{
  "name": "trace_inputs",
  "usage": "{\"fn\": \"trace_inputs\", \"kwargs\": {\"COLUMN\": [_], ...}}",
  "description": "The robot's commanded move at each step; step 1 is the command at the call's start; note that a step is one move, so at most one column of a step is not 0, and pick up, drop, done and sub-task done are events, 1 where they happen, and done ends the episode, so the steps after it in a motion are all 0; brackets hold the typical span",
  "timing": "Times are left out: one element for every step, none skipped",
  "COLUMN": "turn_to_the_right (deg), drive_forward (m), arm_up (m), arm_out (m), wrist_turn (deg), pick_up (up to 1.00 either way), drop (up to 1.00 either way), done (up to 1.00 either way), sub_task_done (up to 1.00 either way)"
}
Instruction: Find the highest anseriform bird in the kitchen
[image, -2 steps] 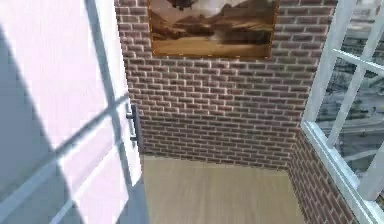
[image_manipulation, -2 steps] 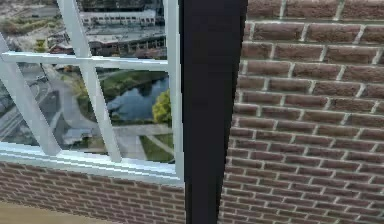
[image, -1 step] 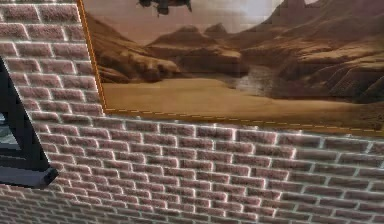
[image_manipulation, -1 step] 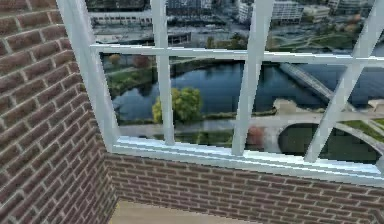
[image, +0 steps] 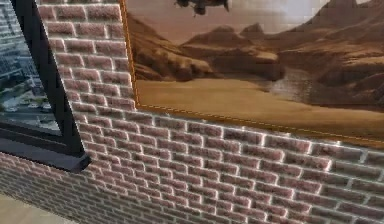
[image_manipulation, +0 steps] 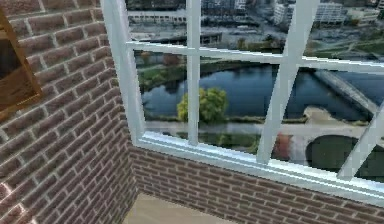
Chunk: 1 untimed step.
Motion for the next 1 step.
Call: {"fn": "trace_inputs", "kwargs": {"turn_to_the_right": [0.0], "drive_forward": [0.35], "arm_up": [0.00], "arm_out": [0.00], "wrist_turn": [0.0], "pick_up": [0.00], "drop": [0.00], "done": [0.00], "sub_task_done": [0.00]}}
